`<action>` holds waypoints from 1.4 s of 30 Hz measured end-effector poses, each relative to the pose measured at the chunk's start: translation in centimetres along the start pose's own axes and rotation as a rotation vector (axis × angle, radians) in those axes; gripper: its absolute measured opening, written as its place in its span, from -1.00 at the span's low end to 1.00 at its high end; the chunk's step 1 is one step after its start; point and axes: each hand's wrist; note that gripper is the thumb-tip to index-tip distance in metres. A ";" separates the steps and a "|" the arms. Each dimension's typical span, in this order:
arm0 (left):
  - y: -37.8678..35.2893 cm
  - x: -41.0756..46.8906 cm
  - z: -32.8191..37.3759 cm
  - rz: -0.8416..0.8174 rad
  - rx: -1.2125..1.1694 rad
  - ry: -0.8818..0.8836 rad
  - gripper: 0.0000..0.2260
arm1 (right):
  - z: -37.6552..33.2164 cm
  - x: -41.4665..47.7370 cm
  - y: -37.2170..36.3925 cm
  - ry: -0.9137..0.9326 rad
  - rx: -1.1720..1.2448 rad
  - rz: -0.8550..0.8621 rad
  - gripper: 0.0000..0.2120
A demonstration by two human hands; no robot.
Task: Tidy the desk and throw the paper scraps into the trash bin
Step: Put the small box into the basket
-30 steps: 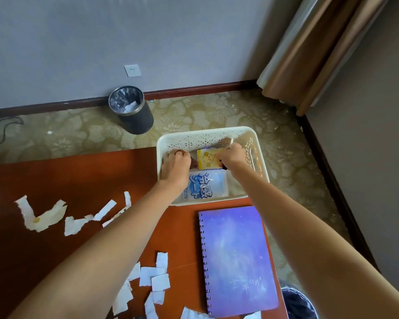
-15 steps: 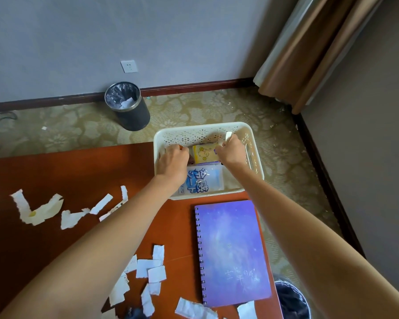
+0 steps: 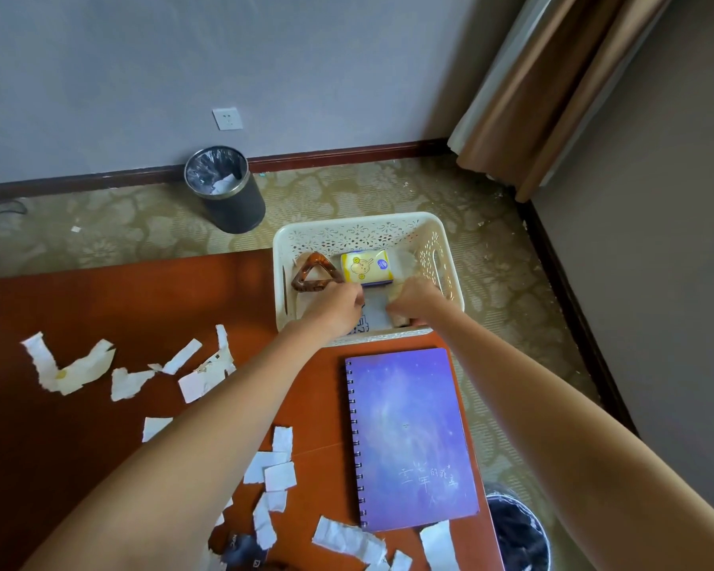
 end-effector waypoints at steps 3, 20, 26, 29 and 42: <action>0.0 0.1 -0.2 -0.031 -0.015 0.012 -0.76 | -0.1 0.0 0.1 0.014 -0.044 -0.008 -0.80; 2.2 -2.9 0.7 0.110 -0.088 0.000 -0.75 | -0.8 -2.3 0.2 0.019 -0.277 0.049 -0.83; 2.5 -5.1 0.9 0.213 -0.113 0.023 -0.75 | -1.3 -4.1 1.1 0.013 -0.209 0.104 -0.78; 3.4 -7.2 1.8 0.328 -0.184 0.040 -0.73 | -2.6 -6.5 1.8 0.090 -0.125 0.243 -0.74; -11.1 -27.0 -8.3 0.260 -0.474 0.541 -0.77 | -0.5 -22.8 -22.0 0.306 0.068 0.075 -0.79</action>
Point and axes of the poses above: each hand's wrist, its own x-axis towards the middle knuckle, its own y-axis out of the back of the hand, z = x × y, and after that the axes turned 3 degrees about -z, right-handed
